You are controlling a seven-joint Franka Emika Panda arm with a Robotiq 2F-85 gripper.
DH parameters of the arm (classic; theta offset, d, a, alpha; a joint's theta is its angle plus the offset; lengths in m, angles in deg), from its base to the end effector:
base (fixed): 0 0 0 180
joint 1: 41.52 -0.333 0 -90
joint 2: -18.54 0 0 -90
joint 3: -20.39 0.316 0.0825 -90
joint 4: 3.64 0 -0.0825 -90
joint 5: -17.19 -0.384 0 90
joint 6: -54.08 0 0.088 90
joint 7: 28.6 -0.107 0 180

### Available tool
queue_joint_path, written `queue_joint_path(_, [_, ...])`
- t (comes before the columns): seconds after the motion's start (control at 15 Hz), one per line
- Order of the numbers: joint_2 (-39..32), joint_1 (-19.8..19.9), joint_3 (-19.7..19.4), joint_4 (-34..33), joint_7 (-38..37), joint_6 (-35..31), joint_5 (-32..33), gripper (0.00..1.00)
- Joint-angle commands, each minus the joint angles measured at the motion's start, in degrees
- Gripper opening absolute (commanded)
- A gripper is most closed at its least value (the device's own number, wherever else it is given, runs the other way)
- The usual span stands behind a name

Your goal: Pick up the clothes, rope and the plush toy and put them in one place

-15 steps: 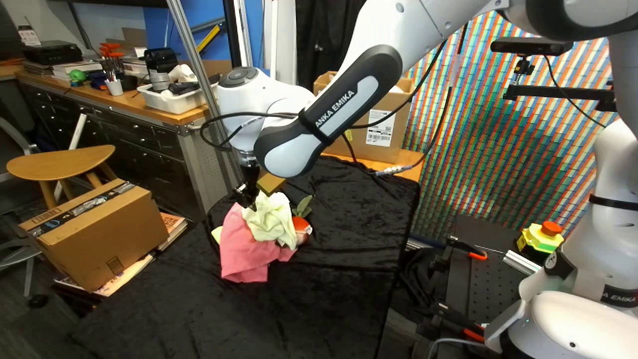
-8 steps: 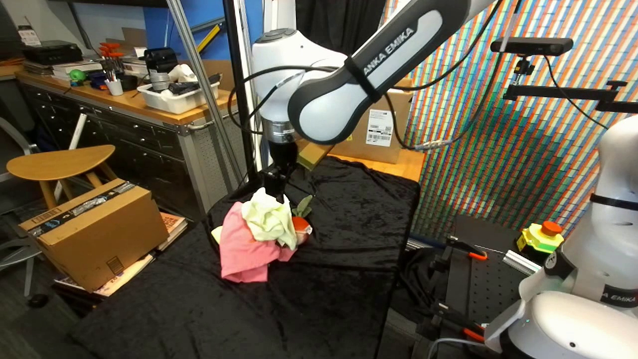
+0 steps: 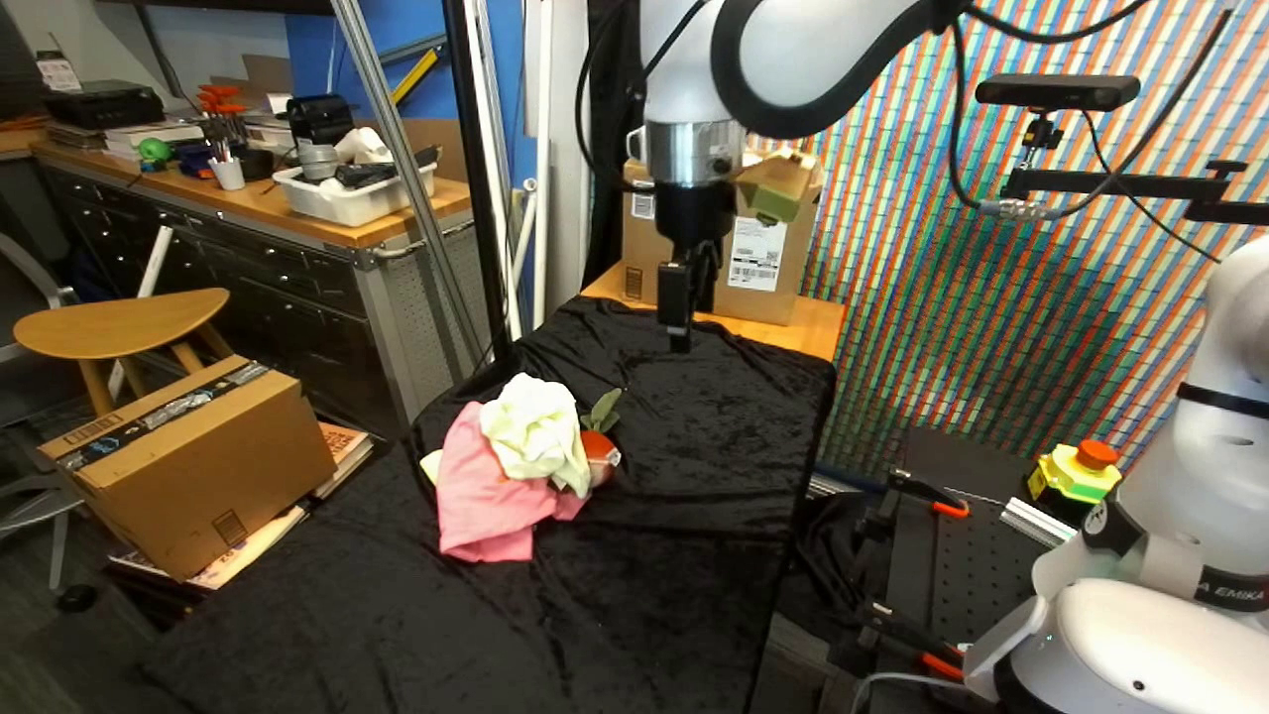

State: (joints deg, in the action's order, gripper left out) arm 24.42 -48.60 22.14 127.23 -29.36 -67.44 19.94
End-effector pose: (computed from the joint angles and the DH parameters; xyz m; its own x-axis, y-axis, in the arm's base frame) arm 0.4875 0.0736 0.3911 0.9845 0.1646 -0.0606 0.1673 -0.9850 0.0432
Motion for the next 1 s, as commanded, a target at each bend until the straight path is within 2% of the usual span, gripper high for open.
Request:
queue_joint_path(0.0, [14.5, 1.8, -0.7, 8.0, 5.8, 3.5, -3.3, 1.0])
queue_joint_path(0.2, [23.5, 2.2, -2.0, 11.6, 8.4, 5.4, -4.1, 1.0])
queue_joint_path(0.53, [33.3, 2.3, -5.3, 15.6, 11.7, 4.7, -4.4, 1.0])
queue_joint_path(0.6, [28.7, 2.5, -3.6, 12.8, 9.3, 6.0, -2.8, 1.0])
queue_joint_path(0.93, [32.5, 2.6, -4.9, 15.0, 10.5, 5.8, -3.0, 1.0])
